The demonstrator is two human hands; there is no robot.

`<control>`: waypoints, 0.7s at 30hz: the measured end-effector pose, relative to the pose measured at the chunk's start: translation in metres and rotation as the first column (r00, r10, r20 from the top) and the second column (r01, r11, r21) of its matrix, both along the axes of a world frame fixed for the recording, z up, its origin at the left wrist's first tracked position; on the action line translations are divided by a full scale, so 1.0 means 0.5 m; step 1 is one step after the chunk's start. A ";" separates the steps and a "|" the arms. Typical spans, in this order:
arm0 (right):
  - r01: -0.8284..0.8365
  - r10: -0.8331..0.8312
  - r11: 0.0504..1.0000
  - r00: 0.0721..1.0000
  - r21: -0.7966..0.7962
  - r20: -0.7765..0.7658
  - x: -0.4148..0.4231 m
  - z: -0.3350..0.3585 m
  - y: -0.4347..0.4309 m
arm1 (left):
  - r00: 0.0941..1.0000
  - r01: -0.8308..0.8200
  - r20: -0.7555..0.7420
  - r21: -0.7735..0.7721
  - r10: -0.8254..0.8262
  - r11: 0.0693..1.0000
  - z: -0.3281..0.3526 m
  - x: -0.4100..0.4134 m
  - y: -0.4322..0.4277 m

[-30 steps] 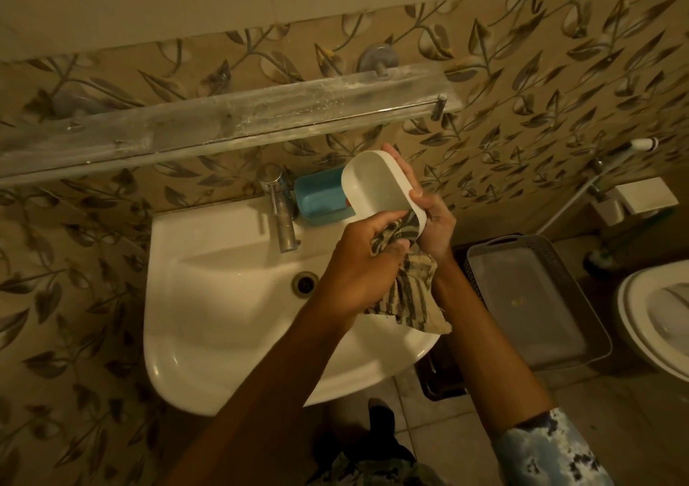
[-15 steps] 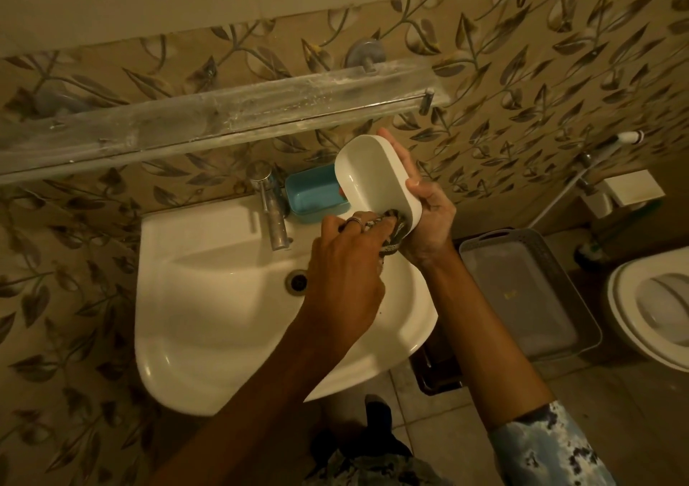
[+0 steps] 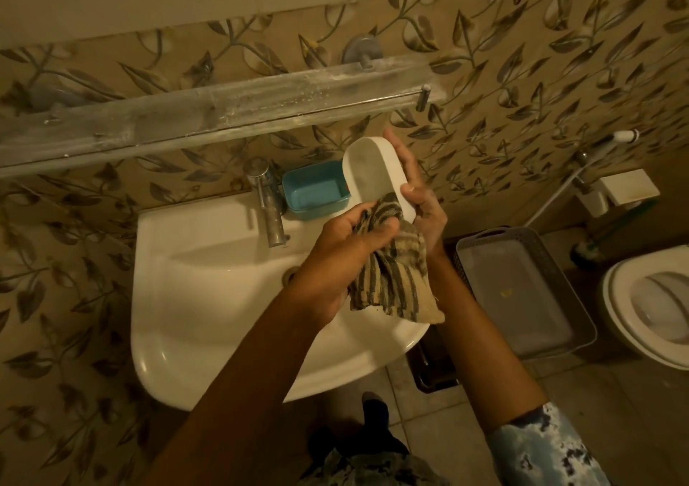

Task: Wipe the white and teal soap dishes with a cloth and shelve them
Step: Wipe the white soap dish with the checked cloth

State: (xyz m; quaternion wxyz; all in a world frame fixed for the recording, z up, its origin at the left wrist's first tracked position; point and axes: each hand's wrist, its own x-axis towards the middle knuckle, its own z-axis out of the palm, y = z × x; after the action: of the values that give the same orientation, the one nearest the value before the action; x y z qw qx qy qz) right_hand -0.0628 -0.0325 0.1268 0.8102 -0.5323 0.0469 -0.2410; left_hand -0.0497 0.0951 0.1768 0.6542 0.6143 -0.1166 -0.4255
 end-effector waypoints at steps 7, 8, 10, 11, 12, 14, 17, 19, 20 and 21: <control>0.000 -0.001 0.998 1.000 0.061 0.011 -0.009 0.011 -0.001 | 0.390 -0.147 0.847 0.445 -0.362 0.883 -0.031 -0.009 0.014; -0.011 0.010 0.998 1.000 0.059 0.011 -0.011 0.010 -0.003 | 0.299 -0.190 0.849 0.500 -0.436 0.845 -0.033 -0.005 0.017; -0.021 0.021 0.998 1.000 0.052 0.005 -0.012 0.010 -0.004 | 0.216 -0.237 0.845 0.532 -0.490 0.813 -0.033 -0.005 0.018; -0.020 0.020 0.999 1.000 0.050 0.007 -0.012 0.010 -0.005 | 0.218 -0.240 0.849 0.524 -0.481 0.817 -0.034 -0.009 0.017; -0.014 0.013 0.999 1.000 0.047 0.010 -0.011 0.008 -0.004 | 0.243 -0.231 0.851 0.516 -0.465 0.825 -0.033 -0.013 0.015; 0.003 -0.003 1.000 1.000 0.019 0.003 -0.009 0.007 -0.002 | 0.392 -0.163 0.837 0.471 -0.381 0.867 -0.029 -0.018 0.010; 0.032 -0.032 0.999 0.999 -0.004 -0.020 -0.007 0.001 0.002 | 0.661 -0.015 0.709 0.339 -0.245 0.941 -0.017 -0.020 0.003; 0.060 -0.060 0.998 0.998 -0.002 -0.024 -0.009 -0.005 0.004 | 0.774 0.031 0.600 0.283 -0.202 0.959 -0.005 -0.020 0.000; 0.068 -0.068 0.998 0.997 0.006 -0.025 -0.010 -0.009 0.005 | 0.835 0.042 0.521 0.258 -0.175 0.965 0.000 -0.019 -0.001; 0.070 -0.070 0.997 0.997 0.021 -0.027 -0.012 -0.010 0.006 | 0.896 0.053 0.418 0.232 -0.149 0.971 0.005 -0.017 -0.001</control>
State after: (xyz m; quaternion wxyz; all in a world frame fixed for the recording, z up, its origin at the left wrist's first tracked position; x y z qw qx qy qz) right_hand -0.0690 -0.0294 0.1219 0.8063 -0.5247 0.0789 -0.2616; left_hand -0.0582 0.0945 0.1792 0.5185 0.7536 -0.2441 -0.3220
